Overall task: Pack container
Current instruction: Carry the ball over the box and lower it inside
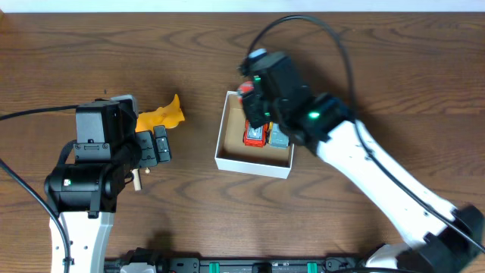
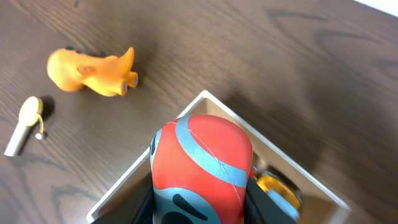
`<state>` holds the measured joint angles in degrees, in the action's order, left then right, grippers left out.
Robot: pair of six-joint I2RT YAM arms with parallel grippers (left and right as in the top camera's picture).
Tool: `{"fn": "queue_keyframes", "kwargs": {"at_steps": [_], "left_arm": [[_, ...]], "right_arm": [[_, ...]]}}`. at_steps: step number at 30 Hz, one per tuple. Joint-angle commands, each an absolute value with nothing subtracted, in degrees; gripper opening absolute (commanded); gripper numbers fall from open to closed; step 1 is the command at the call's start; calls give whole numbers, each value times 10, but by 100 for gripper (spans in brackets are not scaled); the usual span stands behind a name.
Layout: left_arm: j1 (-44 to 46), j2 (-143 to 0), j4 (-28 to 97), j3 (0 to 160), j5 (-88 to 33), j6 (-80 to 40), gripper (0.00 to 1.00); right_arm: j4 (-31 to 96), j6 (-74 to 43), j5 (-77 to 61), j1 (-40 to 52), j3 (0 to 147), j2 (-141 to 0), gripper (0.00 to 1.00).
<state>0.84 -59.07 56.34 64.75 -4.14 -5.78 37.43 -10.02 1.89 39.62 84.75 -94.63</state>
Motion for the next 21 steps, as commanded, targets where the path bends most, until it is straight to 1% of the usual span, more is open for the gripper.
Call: {"fn": "queue_keyframes", "kwargs": {"at_steps": [1,13,15,16,17,18,19,20,21], "left_arm": [[6,-592,564,649,-41,-59,98],[6,-592,563,649,-41,-59,98],[6,-592,563,649,-41,-59,98],[6,-592,563,649,-41,-59,98],[6,-592,563,649,-41,-59,98],[6,-592,563,649,-41,-59,98],[6,-592,563,649,-41,-59,98],[6,-592,564,649,-41,-59,98],[6,-592,563,649,-41,-59,98]], "right_arm": [[360,-81,15,404,847,-992,1],[330,-81,-20,404,847,-1092,1],[330,-81,-20,404,847,-1099,3],[330,-81,-20,404,847,-1104,6],[330,-81,-20,404,847,-1106,14],[331,-81,-20,404,847,-1108,19],[331,-80,-20,404,847,-1110,21],[331,-81,-20,404,847,-1110,25],[331,-81,-20,404,847,-1112,37]]}}
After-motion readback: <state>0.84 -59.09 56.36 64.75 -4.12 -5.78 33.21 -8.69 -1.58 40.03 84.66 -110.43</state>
